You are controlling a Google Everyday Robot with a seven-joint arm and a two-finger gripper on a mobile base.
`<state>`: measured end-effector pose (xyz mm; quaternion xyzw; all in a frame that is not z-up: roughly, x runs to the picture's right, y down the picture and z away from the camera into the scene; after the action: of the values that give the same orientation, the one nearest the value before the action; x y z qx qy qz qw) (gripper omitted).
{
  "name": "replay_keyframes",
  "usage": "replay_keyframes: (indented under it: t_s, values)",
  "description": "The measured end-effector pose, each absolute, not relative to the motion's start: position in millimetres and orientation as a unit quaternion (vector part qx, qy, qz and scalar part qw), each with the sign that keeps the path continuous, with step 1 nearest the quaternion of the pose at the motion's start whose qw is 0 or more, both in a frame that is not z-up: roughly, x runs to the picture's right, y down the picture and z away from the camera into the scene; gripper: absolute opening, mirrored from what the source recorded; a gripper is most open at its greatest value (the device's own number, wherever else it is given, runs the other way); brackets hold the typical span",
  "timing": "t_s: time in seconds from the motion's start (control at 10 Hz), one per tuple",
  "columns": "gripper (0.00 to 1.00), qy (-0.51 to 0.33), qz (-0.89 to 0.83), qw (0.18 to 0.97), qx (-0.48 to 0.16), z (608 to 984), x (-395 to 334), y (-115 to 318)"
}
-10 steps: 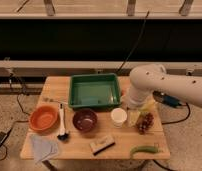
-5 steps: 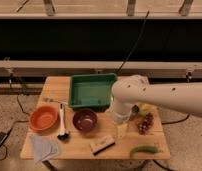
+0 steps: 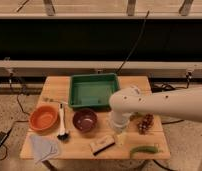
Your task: Wipe tray with eraser
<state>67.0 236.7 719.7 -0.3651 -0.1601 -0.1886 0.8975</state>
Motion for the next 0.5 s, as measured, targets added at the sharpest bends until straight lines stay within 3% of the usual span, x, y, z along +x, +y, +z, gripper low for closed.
replay_keyframes:
  t_s: [0.5]
  values:
    - [0.8, -0.158, -0.181, 0.901, -0.362, 754.2, 65.6, 251.7]
